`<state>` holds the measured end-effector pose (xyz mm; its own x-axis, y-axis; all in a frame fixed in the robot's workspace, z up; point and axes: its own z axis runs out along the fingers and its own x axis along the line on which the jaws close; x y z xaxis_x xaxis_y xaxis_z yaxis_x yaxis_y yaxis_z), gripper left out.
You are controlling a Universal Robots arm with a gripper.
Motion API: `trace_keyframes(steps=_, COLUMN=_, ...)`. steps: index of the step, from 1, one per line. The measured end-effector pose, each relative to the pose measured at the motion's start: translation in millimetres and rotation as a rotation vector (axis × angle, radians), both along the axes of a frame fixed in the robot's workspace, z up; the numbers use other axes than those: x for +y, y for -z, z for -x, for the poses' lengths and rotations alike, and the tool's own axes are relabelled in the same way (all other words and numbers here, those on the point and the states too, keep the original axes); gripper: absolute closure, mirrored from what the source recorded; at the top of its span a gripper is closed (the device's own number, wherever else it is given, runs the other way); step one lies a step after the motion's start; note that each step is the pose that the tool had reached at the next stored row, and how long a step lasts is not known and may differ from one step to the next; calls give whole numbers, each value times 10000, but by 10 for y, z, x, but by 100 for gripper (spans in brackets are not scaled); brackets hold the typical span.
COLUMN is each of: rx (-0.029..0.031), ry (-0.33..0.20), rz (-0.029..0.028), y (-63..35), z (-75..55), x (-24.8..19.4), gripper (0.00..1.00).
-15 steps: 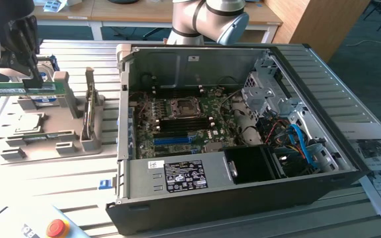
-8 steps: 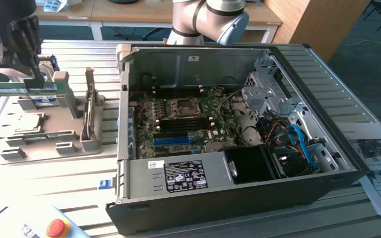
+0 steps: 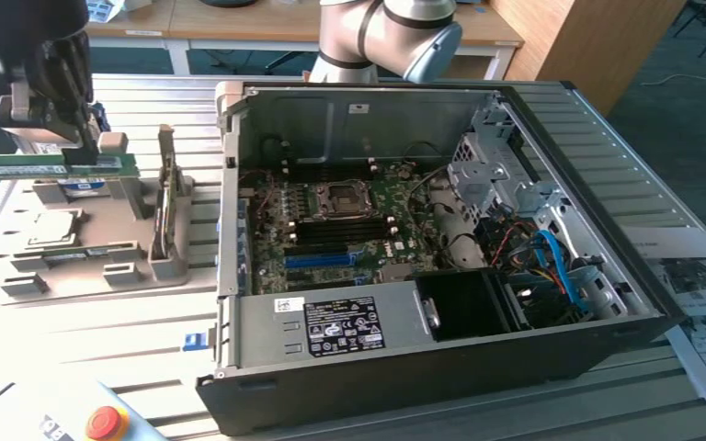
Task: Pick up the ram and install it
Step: 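Pick up the ram and move it above insertion slot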
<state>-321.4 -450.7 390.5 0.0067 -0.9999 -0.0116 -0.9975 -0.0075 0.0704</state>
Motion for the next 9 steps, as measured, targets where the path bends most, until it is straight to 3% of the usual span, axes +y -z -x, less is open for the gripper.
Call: trace_keyframes(steps=9, rx=31, ry=-1, rz=0, y=0, z=-173, x=-29, gripper=88)
